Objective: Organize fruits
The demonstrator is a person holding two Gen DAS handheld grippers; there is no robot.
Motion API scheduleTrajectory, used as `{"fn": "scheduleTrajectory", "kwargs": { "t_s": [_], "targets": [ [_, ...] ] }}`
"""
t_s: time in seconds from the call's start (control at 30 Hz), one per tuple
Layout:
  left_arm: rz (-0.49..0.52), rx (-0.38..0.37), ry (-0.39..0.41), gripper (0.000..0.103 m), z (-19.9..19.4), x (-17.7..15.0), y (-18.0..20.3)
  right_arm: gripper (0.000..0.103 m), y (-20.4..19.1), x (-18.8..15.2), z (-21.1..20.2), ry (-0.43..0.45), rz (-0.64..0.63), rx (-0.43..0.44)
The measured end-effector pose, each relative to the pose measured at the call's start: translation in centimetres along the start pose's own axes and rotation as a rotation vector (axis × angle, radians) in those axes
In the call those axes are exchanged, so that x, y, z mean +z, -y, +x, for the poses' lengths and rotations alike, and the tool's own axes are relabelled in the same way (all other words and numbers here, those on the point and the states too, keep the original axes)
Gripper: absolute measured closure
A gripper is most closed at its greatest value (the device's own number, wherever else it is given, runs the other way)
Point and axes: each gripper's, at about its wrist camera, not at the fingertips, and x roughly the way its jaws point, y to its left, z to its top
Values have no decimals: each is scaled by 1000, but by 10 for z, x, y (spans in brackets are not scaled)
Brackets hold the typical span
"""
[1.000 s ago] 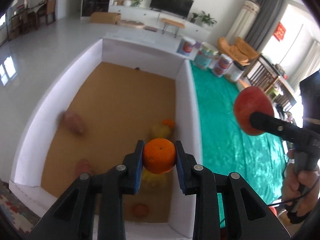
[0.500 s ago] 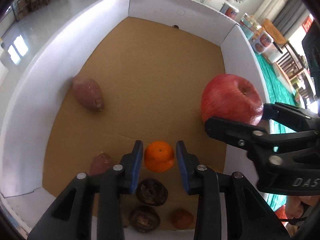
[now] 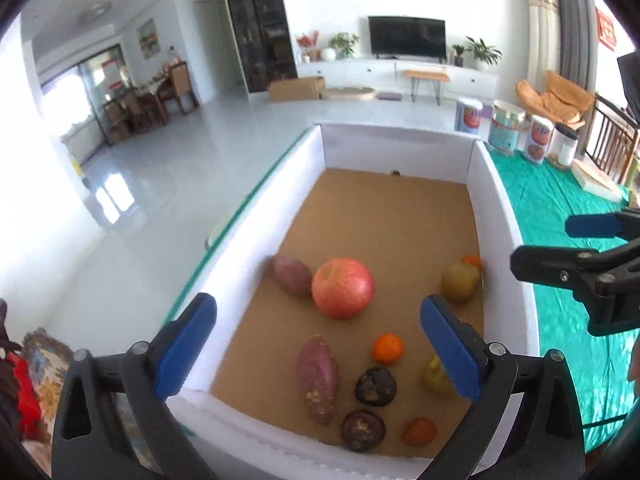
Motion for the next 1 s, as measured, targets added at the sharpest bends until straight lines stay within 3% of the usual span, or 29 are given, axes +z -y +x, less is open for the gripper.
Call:
{"fn": "scheduleTrajectory", "kwargs": {
  "t_s": [0.17, 0.3, 0.57, 1.0],
  "targets": [
    [-95, -21, -76, 1, -11, -8, -13, 0, -7, -22, -28, 18, 28, -35],
    [-50, 50, -187, 2, -2, -13, -7, 0, -13, -38, -35, 15, 47, -62],
    [-55, 120, -141, 1, -12, -9, -16, 0, -35, -45, -34, 7, -9, -153],
    [-49, 122, -157, 1, -4, -7, -19, 0, -37, -45, -28, -2, -25, -189]
  ]
}}
